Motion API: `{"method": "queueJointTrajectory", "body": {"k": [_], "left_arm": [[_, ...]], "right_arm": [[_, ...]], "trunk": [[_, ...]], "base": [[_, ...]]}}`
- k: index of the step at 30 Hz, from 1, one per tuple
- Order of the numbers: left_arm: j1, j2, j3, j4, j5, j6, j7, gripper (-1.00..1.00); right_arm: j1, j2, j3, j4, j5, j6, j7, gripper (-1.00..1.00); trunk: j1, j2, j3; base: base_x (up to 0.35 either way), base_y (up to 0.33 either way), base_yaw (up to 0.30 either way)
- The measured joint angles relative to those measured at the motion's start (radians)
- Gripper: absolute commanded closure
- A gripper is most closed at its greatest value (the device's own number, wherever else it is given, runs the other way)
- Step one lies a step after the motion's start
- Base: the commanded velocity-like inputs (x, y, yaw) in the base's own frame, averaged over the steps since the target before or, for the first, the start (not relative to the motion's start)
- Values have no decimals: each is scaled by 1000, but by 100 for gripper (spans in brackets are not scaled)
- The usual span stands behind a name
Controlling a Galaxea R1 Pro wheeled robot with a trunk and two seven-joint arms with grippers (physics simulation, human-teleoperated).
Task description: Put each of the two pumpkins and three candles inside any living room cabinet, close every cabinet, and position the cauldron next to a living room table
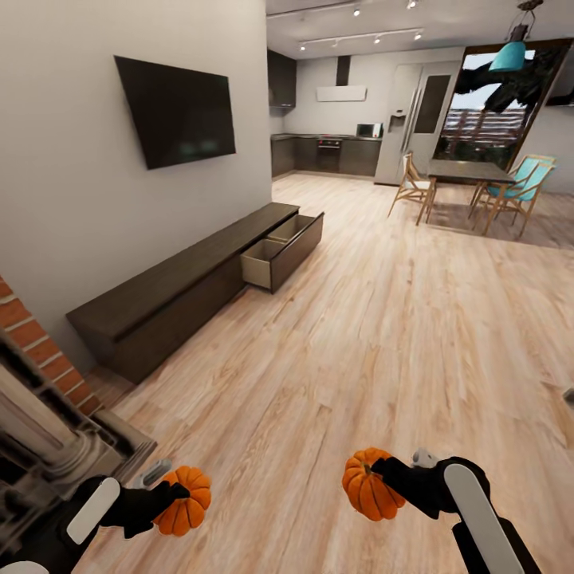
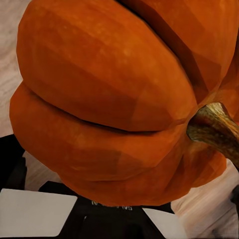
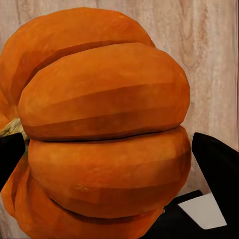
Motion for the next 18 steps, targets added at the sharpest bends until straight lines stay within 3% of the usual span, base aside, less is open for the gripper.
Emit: {"method": "queueJointTrajectory", "body": {"k": [18], "left_arm": [[0, -3, -5, -1, -3, -2, 2, 100]], "right_arm": [[0, 7, -1, 5, 6, -2, 1, 100]], "trunk": [[0, 0, 0]], "base": [[0, 0, -278]]}}
